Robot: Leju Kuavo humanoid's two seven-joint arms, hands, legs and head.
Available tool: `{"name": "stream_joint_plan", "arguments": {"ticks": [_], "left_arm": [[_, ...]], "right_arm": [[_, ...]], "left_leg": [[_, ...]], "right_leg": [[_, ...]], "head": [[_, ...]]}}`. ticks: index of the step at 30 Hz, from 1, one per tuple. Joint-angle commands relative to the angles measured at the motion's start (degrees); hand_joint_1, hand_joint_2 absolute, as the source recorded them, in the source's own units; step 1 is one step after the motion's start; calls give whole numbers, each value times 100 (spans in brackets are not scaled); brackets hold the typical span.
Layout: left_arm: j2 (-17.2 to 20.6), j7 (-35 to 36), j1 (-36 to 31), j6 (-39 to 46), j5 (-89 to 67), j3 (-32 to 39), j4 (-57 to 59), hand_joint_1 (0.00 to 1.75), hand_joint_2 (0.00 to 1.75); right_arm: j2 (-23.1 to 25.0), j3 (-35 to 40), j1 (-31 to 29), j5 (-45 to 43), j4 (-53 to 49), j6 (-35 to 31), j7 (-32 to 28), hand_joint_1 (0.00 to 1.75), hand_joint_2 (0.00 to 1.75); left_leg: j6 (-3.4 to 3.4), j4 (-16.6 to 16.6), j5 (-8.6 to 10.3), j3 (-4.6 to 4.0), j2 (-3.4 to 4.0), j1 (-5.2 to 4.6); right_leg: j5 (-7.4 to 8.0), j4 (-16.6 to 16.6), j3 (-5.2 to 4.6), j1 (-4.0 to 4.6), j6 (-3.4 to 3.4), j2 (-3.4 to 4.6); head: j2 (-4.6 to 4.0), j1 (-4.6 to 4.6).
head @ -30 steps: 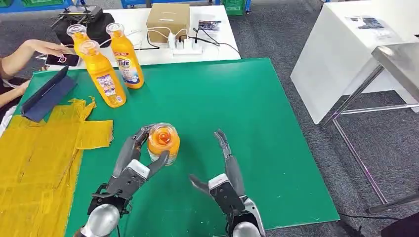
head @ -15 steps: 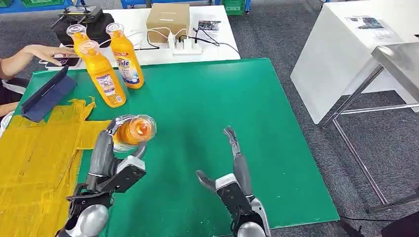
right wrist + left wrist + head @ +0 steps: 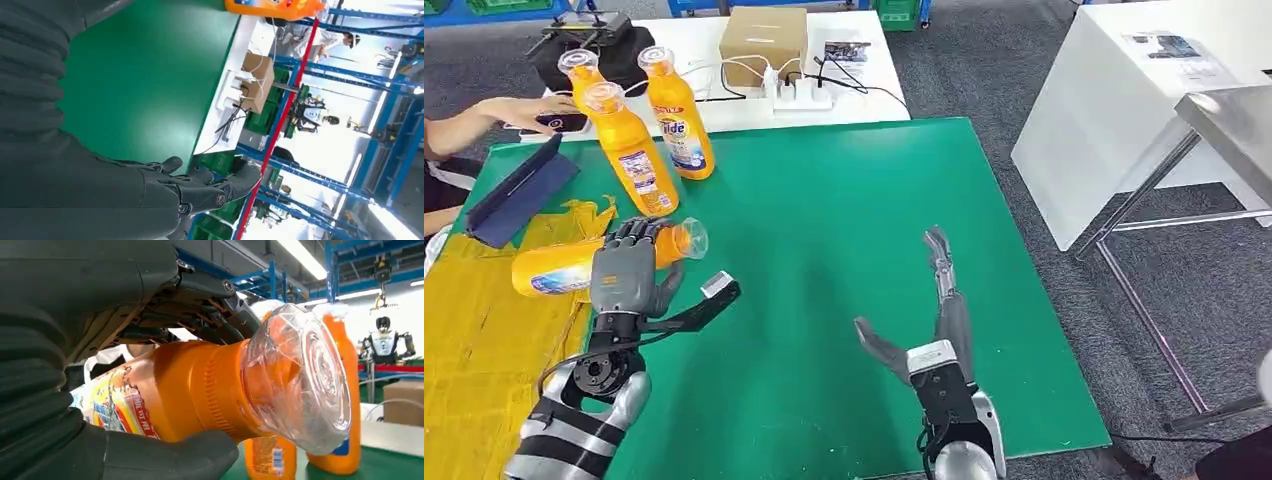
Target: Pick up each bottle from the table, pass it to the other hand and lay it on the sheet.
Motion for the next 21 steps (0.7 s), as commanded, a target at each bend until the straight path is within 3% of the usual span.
{"name": "stream_joint_plan", "arguments": {"ticks": [1, 8, 17, 18, 19, 21], "left_arm": [[411, 1176, -1242, -203, -239, -826, 2411, 175, 175], [357, 1549, -1960, -729, -227, -995, 5067, 175, 175], [394, 1487, -1585, -490, -239, -126, 5347, 175, 175], [373, 1483, -1560, -454, -239, -79, 5317, 42, 175], [348, 1433, -1535, -393, -231, -6, 5283, 0, 175], [266, 1214, -1504, -333, -231, 315, 5244, 0, 175]], "right_arm": [[-2, -199, -116, -52, -118, 36, -81, 0, 175], [-25, 62, -587, -174, 485, 198, -56, 0, 175], [-126, 1, -547, -482, 537, 335, 10, 0, 175], [-132, -10, -521, -603, 496, 448, -11, 0, 175], [-144, -12, -501, -650, 469, 514, -31, 0, 175], [-148, -27, -461, -647, 400, 539, -68, 0, 175]], "left_leg": [[-2, 0, -8, 34, -14, 4], [-4, -7, -3, 42, 12, 6], [-6, -8, -4, 39, 14, 6], [-7, -11, -10, 62, 28, 5], [-7, -8, -6, 54, 24, 3], [-12, -10, -10, 63, 35, 3]], "right_leg": [[-14, 2, 39, 7, -21, -13], [1, -6, 37, 8, -25, 14], [5, -6, 44, 7, -27, 18], [3, -9, 62, 8, -34, 32], [6, -4, 54, 5, -29, 29], [9, -5, 52, 6, -32, 34]], "head": [[0, 2], [0, 2], [0, 2], [0, 2], [0, 4], [0, 2]]}}
